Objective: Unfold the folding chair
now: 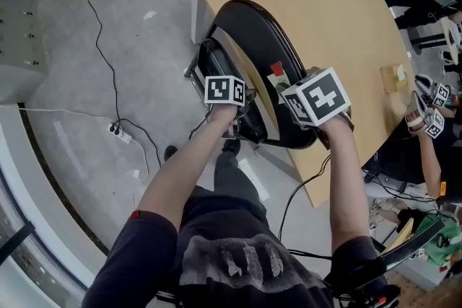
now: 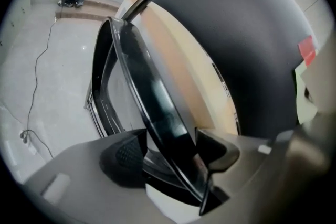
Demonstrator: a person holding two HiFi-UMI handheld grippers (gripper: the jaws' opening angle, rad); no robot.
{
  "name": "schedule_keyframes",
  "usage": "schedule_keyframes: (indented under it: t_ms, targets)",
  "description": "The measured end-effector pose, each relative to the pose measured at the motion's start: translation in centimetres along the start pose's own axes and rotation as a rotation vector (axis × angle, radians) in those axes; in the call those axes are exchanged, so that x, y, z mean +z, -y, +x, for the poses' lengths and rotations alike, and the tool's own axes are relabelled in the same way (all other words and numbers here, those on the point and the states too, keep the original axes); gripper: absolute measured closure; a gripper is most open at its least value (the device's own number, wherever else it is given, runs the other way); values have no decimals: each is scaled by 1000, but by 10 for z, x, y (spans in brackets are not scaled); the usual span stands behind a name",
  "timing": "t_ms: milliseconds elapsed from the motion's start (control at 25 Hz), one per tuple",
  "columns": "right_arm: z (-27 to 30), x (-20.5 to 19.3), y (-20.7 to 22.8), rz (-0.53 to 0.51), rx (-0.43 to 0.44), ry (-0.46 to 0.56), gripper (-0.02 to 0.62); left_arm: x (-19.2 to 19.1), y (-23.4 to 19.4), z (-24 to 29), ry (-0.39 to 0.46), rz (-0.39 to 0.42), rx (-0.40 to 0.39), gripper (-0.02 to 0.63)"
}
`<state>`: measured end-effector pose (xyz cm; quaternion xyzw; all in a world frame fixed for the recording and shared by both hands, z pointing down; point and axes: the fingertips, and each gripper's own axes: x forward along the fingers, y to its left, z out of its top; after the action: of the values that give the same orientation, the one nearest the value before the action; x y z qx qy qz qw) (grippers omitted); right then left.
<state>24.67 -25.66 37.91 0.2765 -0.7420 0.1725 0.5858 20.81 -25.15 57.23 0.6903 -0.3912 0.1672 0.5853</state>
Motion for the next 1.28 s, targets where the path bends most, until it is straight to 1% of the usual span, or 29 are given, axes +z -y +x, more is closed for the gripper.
schedule_keyframes:
  t_ms: [40, 80, 120, 240, 440, 640, 800, 1040, 1280]
  targets:
    - [0, 1, 0, -2, 0, -1, 480, 0, 3, 0, -6, 0, -8, 335]
    - [0, 1, 0, -3, 2, -1, 482, 0, 6, 0, -11, 10, -4, 386]
    - [-1, 1, 1, -3, 2, -2, 485, 1, 8, 0, -15, 24, 6, 393]
    - [0, 2, 2, -4, -2, -2, 486, 0, 7, -2, -8, 31, 1, 393]
    - [12, 1, 3, -5, -8, -10, 478, -8, -11, -9, -1, 32, -27, 393]
    - [4, 1, -2, -9, 1, -5, 474, -18, -15, -30, 11, 40, -36, 394]
    - [4, 1, -4, -10, 14, -3, 474, -28, -27, -49, 40, -9, -63, 410]
    - [11, 0, -9, 0, 43, -3, 472, -50, -62, -79, 92, -94, -98, 419]
    - [17, 2, -26, 9, 55, 2, 474, -67, -94, -98, 129, -143, -108, 422]
